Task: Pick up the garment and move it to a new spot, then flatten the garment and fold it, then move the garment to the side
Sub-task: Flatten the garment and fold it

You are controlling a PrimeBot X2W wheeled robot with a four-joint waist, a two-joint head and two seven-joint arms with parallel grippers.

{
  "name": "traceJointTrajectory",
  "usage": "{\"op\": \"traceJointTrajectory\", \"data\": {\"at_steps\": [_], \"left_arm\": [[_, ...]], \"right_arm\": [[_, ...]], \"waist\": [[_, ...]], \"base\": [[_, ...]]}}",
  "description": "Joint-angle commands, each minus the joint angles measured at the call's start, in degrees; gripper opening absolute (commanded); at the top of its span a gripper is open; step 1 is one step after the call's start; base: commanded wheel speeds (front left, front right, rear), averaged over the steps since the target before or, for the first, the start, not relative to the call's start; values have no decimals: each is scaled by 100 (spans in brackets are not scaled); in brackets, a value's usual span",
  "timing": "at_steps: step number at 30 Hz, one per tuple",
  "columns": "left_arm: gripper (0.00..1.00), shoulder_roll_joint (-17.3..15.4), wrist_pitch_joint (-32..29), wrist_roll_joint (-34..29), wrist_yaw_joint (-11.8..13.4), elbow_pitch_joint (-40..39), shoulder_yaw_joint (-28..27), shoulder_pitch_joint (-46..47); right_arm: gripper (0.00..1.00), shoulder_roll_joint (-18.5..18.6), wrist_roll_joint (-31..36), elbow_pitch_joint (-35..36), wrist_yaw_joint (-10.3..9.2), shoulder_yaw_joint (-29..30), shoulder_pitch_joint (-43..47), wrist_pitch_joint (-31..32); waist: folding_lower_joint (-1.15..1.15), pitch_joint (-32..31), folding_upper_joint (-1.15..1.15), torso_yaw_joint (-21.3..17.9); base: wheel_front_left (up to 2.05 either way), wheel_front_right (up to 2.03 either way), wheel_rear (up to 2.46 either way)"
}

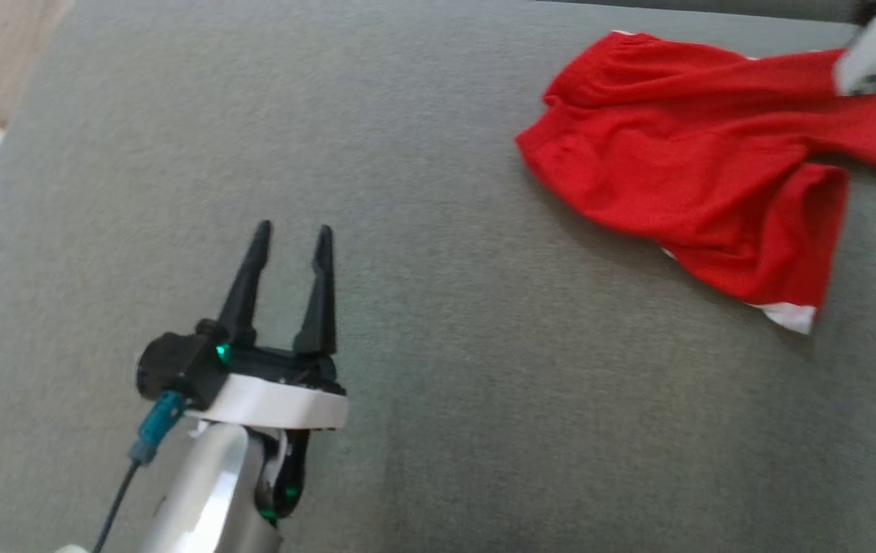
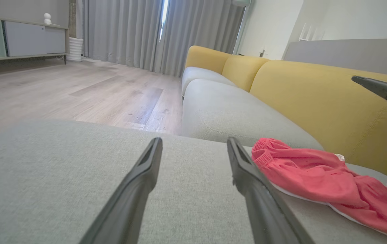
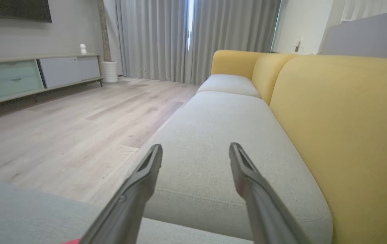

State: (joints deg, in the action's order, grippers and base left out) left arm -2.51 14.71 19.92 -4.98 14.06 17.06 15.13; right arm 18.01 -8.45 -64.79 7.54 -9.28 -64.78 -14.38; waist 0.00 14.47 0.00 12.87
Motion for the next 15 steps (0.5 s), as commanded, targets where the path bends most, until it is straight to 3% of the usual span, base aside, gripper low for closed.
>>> {"op": "traceJointTrajectory", "data": {"at_steps": [1,8,15], "left_arm": [[100,-37,29,-83,12,-217,-255,188],[100,-37,29,-139,-33,-309,-472,135],[100,-37,29,-190,-53,-353,-588,-92]], "right_arm": [[100,-120,-84,414,-5,-122,109,-57],[100,-359,-483,2445,-5,-409,1483,-61],[100,-1027,-263,4125,-5,-322,3359,-61]], "waist": [[0,-81,0,-193],[0,-362,0,-632],[0,-661,0,-952]], "base": [[0,0,0],[0,0,0],[0,0,0]]}}
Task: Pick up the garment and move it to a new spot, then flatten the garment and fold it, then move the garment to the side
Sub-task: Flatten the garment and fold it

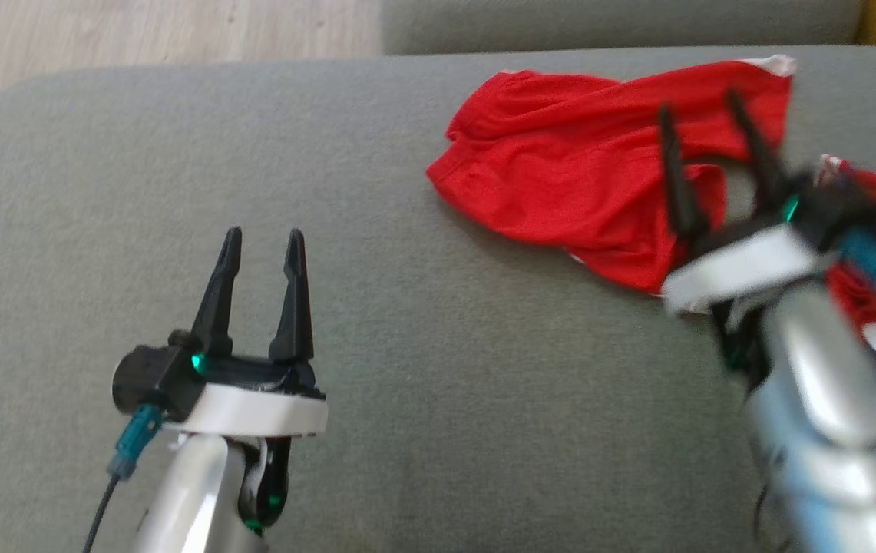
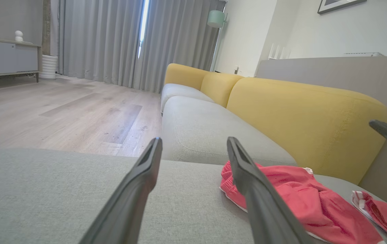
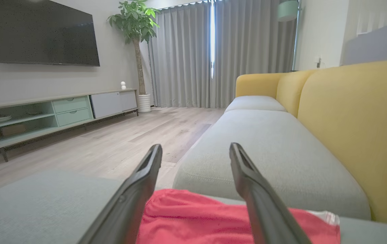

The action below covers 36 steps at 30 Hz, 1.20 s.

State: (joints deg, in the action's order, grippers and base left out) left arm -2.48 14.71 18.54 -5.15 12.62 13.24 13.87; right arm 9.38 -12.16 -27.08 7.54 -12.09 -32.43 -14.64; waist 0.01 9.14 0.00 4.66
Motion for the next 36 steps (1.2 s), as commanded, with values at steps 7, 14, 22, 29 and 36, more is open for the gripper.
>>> {"op": "traceJointTrajectory", "data": {"at_steps": [7,14,22,29,36], "left_arm": [[100,-40,29,-122,-68,-258,-246,-159],[100,-40,29,-135,-107,-251,-191,-212],[100,-40,29,-96,-129,-231,-56,-49],[100,-40,29,32,-99,-186,122,127],[100,-40,29,220,-38,-164,384,300]], "right_arm": [[100,-621,266,1321,-5,228,1547,-35],[100,-647,244,1538,-5,244,1957,-35],[100,-649,668,1461,-5,102,1706,-6],[100,-323,1048,913,-5,-709,1080,475],[100,123,1229,-272,-5,-1285,236,816]], "waist": [[-1,-232,0,-297],[-1,-185,0,-285],[-1,110,0,53],[-1,462,0,480],[-1,704,0,972]], "base": [[0,0,0],[0,0,0],[0,0,0],[0,0,0],[0,0,0]]}}
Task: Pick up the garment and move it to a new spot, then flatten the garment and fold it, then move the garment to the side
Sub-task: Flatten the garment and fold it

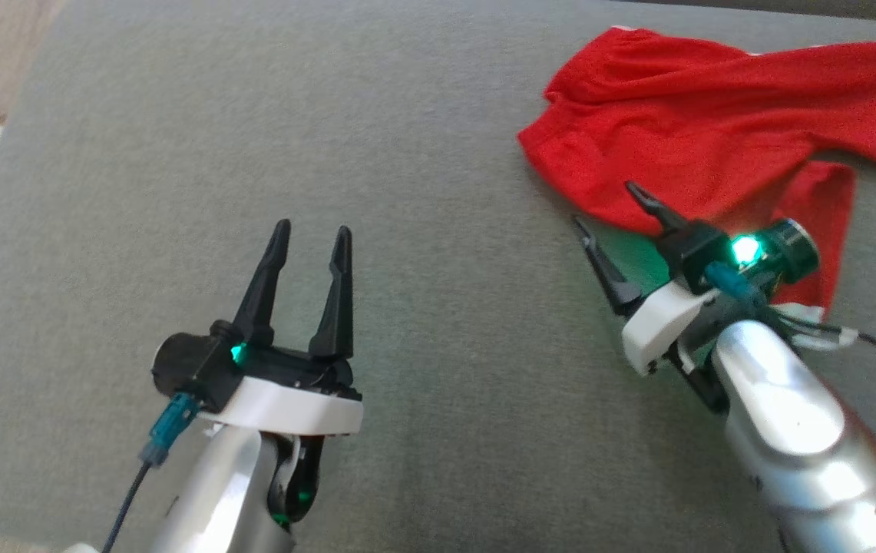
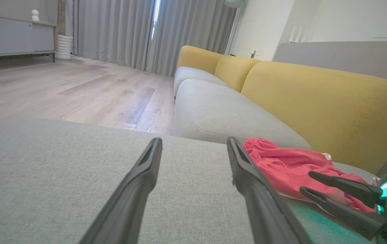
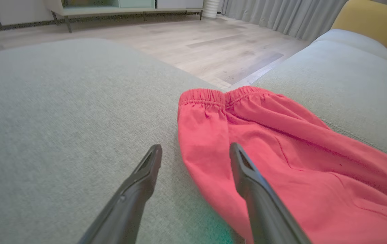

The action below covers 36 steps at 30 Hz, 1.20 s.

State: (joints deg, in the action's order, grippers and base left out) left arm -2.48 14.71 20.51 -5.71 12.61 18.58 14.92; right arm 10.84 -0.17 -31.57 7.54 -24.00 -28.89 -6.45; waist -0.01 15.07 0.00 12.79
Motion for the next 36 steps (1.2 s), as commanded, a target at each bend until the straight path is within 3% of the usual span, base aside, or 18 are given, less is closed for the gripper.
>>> {"op": "traceJointTrajectory", "data": {"at_steps": [1,11,12,13,17,22,36], "left_arm": [[100,-40,29,55,36,-169,-112,212],[100,-40,29,191,131,-214,81,270],[100,-40,29,198,141,-226,86,267],[100,-40,29,205,152,-235,81,259],[100,-40,29,156,150,-186,33,191],[100,-40,29,92,126,-146,-32,203],[100,-40,29,-62,39,1,-258,-88]], "right_arm": [[100,4,58,-7,-5,-120,-226,6],[100,-139,199,-1487,-5,-45,-1136,-297],[88,-212,144,-1616,-5,53,-1192,-337],[0,-297,84,-1740,-5,136,-1241,-390],[0,-634,-301,-2107,-5,143,-1340,-600],[0,-766,-869,-2140,-5,-178,-1353,-752],[0,-774,-3406,-544,-5,-2722,-889,-664]], "waist": [[1,135,0,225],[1,340,0,586],[1,349,0,589],[1,352,0,579],[1,312,0,440],[1,206,0,303],[1,-462,0,-66]], "base": [[0,0,0],[0,0,0],[0,0,0],[0,0,0],[0,0,0],[0,0,0],[0,0,0]]}}
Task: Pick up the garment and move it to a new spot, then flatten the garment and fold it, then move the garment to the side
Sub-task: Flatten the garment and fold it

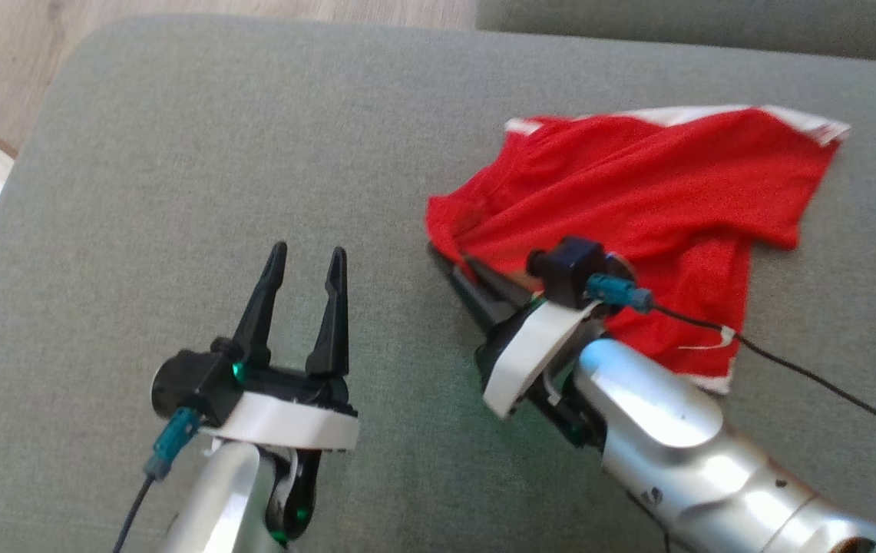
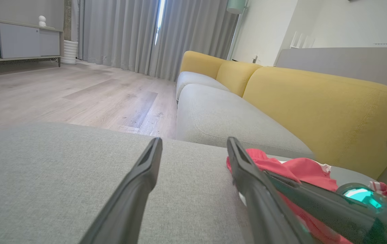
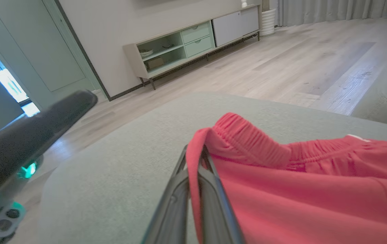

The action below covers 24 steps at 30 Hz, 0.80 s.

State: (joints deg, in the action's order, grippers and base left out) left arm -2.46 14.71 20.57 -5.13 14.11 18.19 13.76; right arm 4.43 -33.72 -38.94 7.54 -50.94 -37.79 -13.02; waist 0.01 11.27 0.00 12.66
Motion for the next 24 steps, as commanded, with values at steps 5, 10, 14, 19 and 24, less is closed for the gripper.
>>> {"op": "traceJointTrajectory", "data": {"at_steps": [5,10,14,19,24], "left_arm": [[100,-42,29,-127,-53,-145,-275,-59],[100,-42,29,-155,-76,-171,-289,-73],[100,-42,29,-137,-86,-199,-255,-16],[100,-42,29,-92,-82,-205,-216,69],[100,-42,29,-44,-55,-201,-193,133]], "right_arm": [[0,192,-713,677,-5,-463,129,185],[0,535,-1196,551,-5,-347,56,323],[0,702,-1313,214,-5,-304,-153,441],[0,772,-1227,-209,-5,-449,-402,416],[5,712,-894,-680,-5,-789,-620,298]], "waist": [[-1,-212,0,-67],[-1,-168,0,-37],[-1,-43,0,6],[-1,91,0,52],[-1,175,0,56]], "base": [[0,0,0],[0,0,0],[0,0,0],[0,0,0],[0,0,0]]}}
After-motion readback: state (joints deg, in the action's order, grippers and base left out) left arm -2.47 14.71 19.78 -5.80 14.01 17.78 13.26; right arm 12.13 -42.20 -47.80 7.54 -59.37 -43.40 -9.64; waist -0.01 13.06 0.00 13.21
